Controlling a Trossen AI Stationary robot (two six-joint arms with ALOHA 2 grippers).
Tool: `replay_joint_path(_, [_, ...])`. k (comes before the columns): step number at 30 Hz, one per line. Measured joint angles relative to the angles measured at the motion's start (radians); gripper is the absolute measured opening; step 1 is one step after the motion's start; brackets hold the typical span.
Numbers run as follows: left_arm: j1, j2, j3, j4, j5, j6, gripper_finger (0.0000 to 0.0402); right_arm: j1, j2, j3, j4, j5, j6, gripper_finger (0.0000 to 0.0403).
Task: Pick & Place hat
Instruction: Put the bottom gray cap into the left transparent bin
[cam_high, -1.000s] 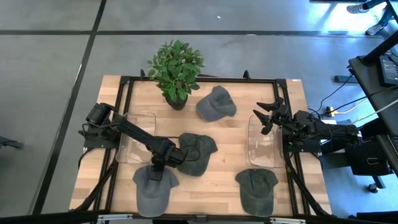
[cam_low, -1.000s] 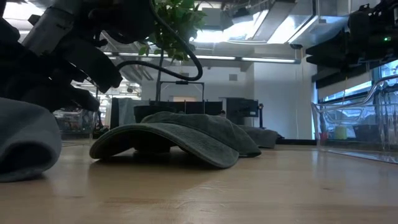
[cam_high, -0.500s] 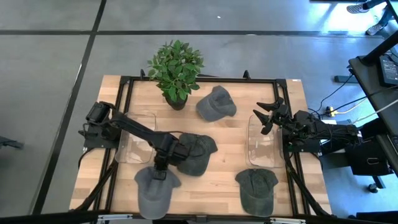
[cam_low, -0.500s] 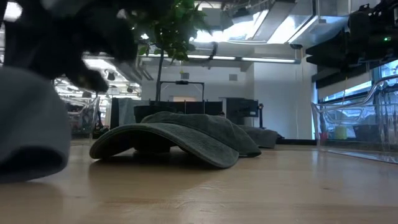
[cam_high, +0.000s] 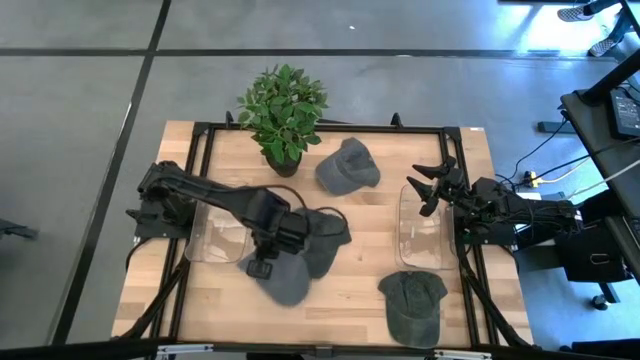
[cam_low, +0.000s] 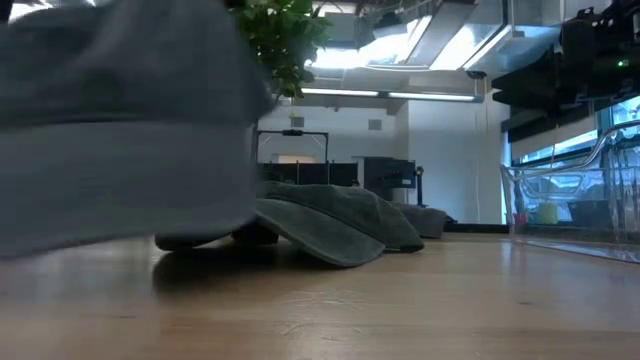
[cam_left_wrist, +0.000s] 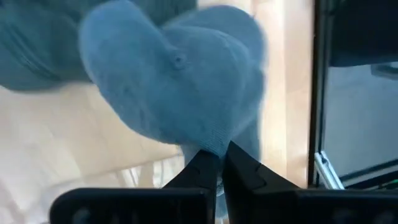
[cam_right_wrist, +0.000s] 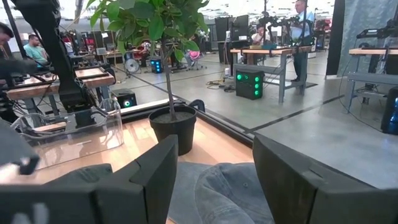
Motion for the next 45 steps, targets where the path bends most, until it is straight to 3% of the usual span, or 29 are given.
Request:
replay_joint_path(5, [0.004, -0.005, 0.106, -0.1, -0.116, 0.018, 0.0004, 0.0, 0.0, 0.0, -0.002, 0.0, 0.0, 0.0209])
replay_joint_path(9, [0.02, -0.064, 0.127, -0.103, -0.129, 0.045, 0.0004, 0.0, 0.0, 0.0, -0.01, 0.0, 0.0, 0.0209])
replay_joint_path(19, [0.031, -0.229, 0.128, -0.098, -0.379, 0.028, 0.0004, 0.0, -0.001, 0.0, -0.016, 0.0, -0.003, 0.0209])
replay_joint_path(24, [0.03, -0.295, 0.085, -0.096, -0.464, 0.143, 0.0004, 0.0, -0.001, 0.0, -0.017, 0.0, -0.005, 0.0209])
replay_joint_path(34, [0.048, -0.426, -0.084, -0.097, -0.445, 0.264, 0.0004, 0.0, -0.001, 0.0, -0.018, 0.0, -0.005, 0.0209])
replay_joint_path(45, [0.048, -0.598, -0.096, -0.098, -0.552, 0.223, 0.0004, 0.0, -0.001, 0.0, -0.019, 0.0, -0.018, 0.0209])
